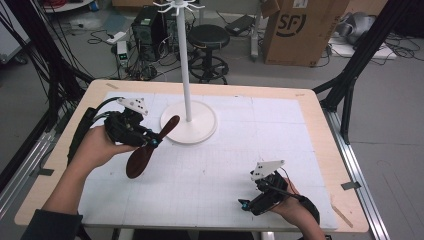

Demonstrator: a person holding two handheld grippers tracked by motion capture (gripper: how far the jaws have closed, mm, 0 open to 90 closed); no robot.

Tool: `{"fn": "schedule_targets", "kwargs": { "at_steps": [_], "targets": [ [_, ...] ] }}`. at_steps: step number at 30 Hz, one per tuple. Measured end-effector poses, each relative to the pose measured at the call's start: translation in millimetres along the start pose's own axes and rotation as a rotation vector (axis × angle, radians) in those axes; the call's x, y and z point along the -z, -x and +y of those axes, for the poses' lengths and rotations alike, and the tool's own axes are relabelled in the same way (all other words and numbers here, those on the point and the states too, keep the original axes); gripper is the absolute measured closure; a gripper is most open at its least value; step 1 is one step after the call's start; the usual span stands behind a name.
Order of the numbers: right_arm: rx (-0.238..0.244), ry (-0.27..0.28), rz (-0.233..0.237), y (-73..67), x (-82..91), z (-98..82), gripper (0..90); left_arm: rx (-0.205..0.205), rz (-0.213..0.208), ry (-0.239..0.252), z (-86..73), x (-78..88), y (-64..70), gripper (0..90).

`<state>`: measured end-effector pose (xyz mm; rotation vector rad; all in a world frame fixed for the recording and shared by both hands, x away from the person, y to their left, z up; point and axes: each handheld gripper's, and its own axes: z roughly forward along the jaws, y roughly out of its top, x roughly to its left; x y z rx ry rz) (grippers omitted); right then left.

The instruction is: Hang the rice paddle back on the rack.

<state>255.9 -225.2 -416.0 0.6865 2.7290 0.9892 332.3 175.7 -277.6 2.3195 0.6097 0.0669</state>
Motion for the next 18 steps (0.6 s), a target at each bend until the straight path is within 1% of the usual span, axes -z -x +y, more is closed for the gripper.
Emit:
{"fn": "schedule_targets", "kwargs": {
  "at_steps": [1,2,3,5,6,7,9,12,13,14,18],
  "targets": [
    [0.003,0.001,0.0,0.1,-0.1,0.1,0.3,0.007,0.004,0.009,0.8,4.4,-1.7,78.7],
    [0.003,0.001,0.0,0.1,-0.1,0.1,0.3,0.007,0.004,0.009,0.8,4.4,-1.7,78.7],
    [0.01,0.004,-0.001,0.0,-0.7,0.4,0.3,0.01,0.009,0.021,2.7,8.9,-3.1,78.7],
    [0.005,0.002,0.003,-0.5,-0.3,0.8,0.3,0.01,0.009,0.024,4.1,11.8,-3.9,78.7],
    [0.007,0.002,0.002,-0.6,-0.3,1.0,0.2,0.011,0.009,0.035,5.3,14.4,-4.7,78.7],
    [0.007,0.004,0.002,-0.7,0.1,1.3,0.3,0.012,0.013,0.045,8.5,20.4,-6.4,78.7],
    [0.008,0.004,0.002,-0.6,0.3,1.3,0.2,0.015,0.012,0.053,9.9,23.0,-7.0,78.7],
    [0.005,0.005,0.004,-0.6,0.2,1.3,0.3,0.014,0.021,0.064,13.7,31.1,-10.1,78.7],
    [0.004,0.006,0.003,-0.5,0.3,1.4,0.3,0.012,0.031,0.072,14.8,33.5,-11.0,78.7],
    [0.004,0.006,0.003,-0.5,0.3,1.4,0.3,0.015,0.03,0.073,15.9,35.6,-12.5,78.7],
    [0.001,0.009,0.005,-0.3,0.7,1.7,0.3,0.028,0.027,0.101,19.6,41.7,-17.3,78.7]
  ]
}}
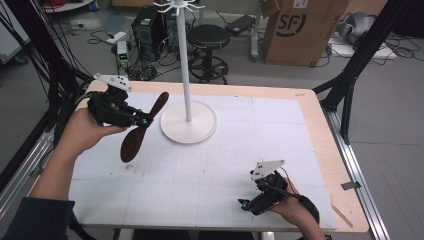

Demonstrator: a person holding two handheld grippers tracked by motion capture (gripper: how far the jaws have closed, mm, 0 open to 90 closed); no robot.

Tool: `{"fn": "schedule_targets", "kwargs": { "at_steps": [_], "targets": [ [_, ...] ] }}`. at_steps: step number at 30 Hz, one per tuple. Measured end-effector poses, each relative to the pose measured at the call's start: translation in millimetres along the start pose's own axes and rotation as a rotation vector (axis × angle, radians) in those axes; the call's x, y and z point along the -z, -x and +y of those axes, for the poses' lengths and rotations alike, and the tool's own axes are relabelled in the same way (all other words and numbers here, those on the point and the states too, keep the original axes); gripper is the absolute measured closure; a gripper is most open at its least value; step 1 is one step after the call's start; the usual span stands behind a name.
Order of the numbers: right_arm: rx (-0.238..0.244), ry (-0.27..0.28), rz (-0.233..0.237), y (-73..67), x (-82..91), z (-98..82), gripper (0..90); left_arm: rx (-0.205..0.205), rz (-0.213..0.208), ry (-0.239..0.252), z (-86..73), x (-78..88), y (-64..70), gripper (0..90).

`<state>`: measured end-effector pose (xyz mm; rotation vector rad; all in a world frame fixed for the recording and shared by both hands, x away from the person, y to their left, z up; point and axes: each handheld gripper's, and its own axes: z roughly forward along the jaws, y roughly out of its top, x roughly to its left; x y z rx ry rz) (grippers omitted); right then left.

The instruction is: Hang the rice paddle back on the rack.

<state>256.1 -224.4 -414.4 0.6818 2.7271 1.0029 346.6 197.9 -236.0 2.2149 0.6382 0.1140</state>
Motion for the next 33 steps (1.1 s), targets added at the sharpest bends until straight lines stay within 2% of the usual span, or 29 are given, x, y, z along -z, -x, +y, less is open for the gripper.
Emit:
{"fn": "schedule_targets", "kwargs": {
  "at_steps": [17,23,29,33],
  "targets": [
    [-0.009,0.015,0.001,2.7,2.1,-0.9,0.3,0.022,0.015,0.072,24.1,20.1,-14.6,78.7],
    [-0.013,0.032,0.002,3.4,5.1,-0.2,0.2,0.006,0.028,0.08,34.0,27.6,-18.3,78.7],
    [-0.017,0.04,-0.003,3.0,5.8,-0.3,0.2,-0.003,0.042,0.108,49.0,39.7,-23.0,78.7],
    [-0.021,0.032,-0.003,3.0,6.1,-0.5,0.2,0.005,0.053,0.123,56.9,45.1,-27.5,78.7]
  ]
}}
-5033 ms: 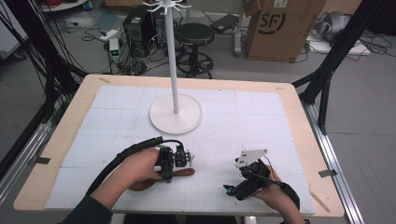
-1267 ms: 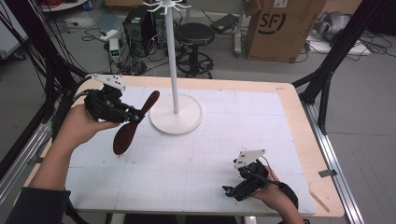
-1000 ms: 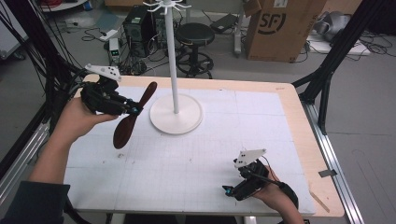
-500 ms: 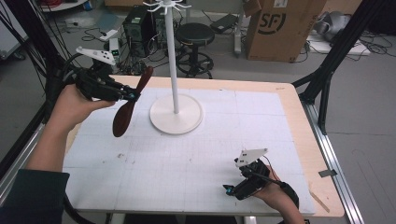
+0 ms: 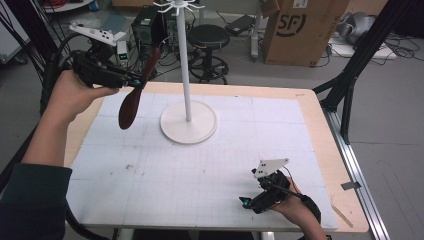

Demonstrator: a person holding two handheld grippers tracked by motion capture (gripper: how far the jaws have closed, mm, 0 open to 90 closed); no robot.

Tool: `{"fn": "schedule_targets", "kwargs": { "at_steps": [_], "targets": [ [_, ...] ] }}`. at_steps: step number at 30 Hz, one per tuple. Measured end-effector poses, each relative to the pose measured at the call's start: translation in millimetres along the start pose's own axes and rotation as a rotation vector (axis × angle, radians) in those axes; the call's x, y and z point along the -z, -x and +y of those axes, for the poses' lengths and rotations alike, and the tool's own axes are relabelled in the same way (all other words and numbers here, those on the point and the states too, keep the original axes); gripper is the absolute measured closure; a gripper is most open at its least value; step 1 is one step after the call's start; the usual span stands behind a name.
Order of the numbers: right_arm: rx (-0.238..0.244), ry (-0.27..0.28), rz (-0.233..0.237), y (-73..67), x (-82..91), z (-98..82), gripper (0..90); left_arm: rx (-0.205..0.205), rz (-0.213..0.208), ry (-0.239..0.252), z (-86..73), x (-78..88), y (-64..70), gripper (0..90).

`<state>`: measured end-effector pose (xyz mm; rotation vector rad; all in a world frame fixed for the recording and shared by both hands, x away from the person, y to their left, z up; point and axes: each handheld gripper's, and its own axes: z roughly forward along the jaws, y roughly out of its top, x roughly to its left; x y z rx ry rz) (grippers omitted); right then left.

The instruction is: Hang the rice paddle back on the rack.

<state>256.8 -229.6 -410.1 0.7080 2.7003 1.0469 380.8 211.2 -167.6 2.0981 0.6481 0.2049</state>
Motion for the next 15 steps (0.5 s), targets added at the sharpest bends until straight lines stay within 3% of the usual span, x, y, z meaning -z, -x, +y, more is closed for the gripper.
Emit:
{"fn": "schedule_targets", "kwargs": {
  "at_steps": [15],
  "targets": [
    [-0.003,0.001,0.002,1.7,0.8,-1.8,0.3,0.022,0.027,0.056,25.1,7.1,-16.5,78.7]
  ]
}}
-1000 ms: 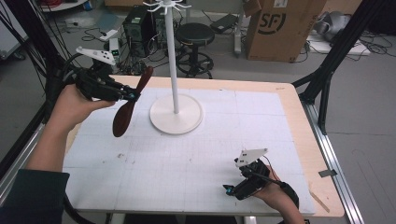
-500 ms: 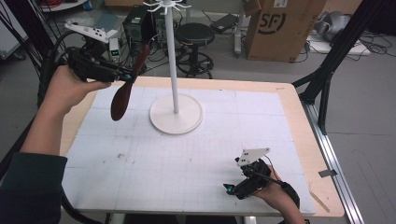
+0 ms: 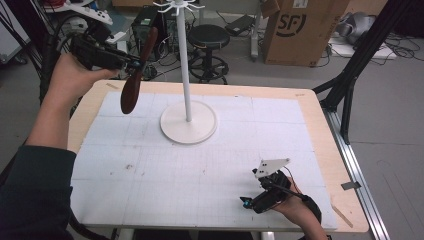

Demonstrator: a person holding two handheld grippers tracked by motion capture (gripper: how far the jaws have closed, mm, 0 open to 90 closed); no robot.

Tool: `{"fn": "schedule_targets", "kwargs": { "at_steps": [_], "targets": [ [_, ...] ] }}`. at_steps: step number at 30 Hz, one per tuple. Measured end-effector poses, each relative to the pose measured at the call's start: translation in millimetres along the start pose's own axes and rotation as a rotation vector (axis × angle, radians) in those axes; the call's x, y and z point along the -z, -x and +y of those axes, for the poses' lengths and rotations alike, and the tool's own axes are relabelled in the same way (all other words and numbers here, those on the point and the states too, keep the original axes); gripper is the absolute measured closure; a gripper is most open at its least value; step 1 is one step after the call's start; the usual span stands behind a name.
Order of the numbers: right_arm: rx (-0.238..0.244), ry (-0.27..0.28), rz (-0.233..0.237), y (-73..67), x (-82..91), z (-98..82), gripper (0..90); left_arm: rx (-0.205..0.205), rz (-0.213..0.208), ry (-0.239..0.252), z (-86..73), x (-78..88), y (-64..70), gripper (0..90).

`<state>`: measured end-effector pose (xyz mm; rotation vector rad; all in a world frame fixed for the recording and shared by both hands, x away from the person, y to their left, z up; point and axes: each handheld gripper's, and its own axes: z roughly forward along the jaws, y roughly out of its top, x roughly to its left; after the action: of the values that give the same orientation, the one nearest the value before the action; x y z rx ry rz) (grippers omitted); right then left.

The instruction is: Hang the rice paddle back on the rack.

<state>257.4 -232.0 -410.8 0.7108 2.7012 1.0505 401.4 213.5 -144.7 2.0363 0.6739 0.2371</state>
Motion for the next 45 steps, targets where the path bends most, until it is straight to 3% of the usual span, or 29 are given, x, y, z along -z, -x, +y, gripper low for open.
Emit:
{"fn": "schedule_targets", "kwargs": {
  "at_steps": [3,7,21,45],
  "targets": [
    [-0.001,0.001,-0.002,0.2,-0.9,0.2,0.2,0.019,0.014,0.009,10.2,0.8,-2.6,78.7],
    [0.006,0.002,0.001,0.3,-0.2,0.2,0.2,0.012,0.021,0.015,17.6,1.3,-2.7,78.7],
    [0.006,0.003,-0.003,-0.3,1.4,-0.6,0.3,0.016,0.061,0.018,32.8,3.2,-7.7,78.7],
    [-0.004,0.009,-0.008,-0.6,5.2,-4.1,0.2,0.021,0.097,0.015,39.4,-8.8,-14.3,78.7]
  ]
}}
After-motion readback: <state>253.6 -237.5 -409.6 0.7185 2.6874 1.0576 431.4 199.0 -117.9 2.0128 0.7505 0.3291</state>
